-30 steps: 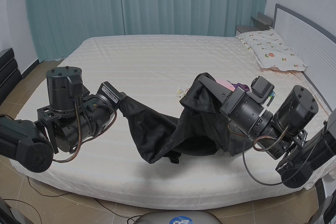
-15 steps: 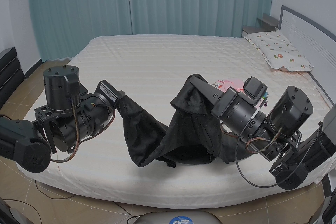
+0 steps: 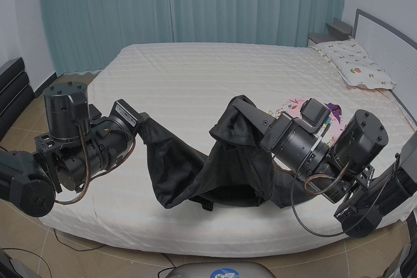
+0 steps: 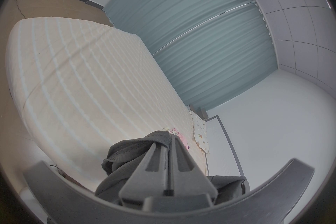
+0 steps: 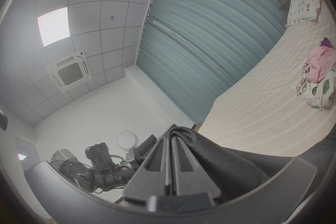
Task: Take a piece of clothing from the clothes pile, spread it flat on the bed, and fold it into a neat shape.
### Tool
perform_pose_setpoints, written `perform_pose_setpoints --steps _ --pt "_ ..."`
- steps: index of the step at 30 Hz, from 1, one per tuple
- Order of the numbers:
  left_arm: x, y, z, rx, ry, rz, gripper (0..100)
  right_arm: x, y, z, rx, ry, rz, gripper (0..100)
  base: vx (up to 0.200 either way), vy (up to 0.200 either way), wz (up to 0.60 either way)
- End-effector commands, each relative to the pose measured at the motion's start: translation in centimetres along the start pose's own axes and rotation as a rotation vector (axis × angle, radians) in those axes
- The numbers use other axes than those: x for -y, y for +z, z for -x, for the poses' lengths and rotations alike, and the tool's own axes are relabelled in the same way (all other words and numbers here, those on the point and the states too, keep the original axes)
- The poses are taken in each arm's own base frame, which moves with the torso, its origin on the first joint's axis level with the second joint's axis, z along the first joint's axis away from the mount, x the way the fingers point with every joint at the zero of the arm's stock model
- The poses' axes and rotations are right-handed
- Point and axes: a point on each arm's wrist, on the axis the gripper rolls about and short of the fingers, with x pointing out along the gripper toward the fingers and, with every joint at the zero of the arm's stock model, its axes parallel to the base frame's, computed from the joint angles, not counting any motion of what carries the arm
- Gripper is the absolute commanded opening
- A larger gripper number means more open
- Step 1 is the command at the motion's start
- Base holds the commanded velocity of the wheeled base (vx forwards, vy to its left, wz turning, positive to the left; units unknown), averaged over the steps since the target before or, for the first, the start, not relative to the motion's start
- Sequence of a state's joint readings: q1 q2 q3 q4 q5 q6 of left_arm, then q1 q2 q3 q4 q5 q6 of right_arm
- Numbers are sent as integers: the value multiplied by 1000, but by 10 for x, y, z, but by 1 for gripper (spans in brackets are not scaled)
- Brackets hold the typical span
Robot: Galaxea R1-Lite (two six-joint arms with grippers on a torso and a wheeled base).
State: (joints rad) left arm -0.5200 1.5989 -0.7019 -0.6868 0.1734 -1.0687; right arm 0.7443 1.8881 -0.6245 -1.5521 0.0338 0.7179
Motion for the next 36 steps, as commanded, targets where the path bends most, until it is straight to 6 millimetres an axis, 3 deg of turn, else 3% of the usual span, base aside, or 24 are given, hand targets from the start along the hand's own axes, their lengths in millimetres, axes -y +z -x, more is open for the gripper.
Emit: perform_pose_setpoints --steps 1,8,10,11,12,21,25,29,31,36 --pt "-5 -3 0 -37 6 -3 0 4 -2 5 -16 -22 1 0 0 0 0" --pt "-19 -16 8 -110 68 -25 0 -4 4 34 -50 -43 9 0 -86 0 0" --pt "-20 -16 10 -112 71 -27 0 -5 4 38 -51 -44 12 0 -200 0 0" --pt "-17 -13 18 -105 58 -23 0 -11 7 53 -57 -39 28 0 -200 0 0" --pt "-16 -12 19 -105 55 -24 0 -11 7 53 -58 -38 29 0 -200 0 0" --pt "8 9 53 -93 -36 -6 0 -66 38 98 -14 114 16 0 -200 0 0" --pt "15 20 72 -82 -71 3 0 -88 65 111 42 171 11 0 -200 0 0" --pt "25 30 81 -61 -90 11 0 -103 86 111 127 227 8 0 -50 0 0" --pt "34 45 83 -12 -92 32 0 -112 111 104 222 260 3 0 0 0 0" --pt "35 57 75 34 -67 46 0 -99 144 77 224 178 -28 0 0 0 0"
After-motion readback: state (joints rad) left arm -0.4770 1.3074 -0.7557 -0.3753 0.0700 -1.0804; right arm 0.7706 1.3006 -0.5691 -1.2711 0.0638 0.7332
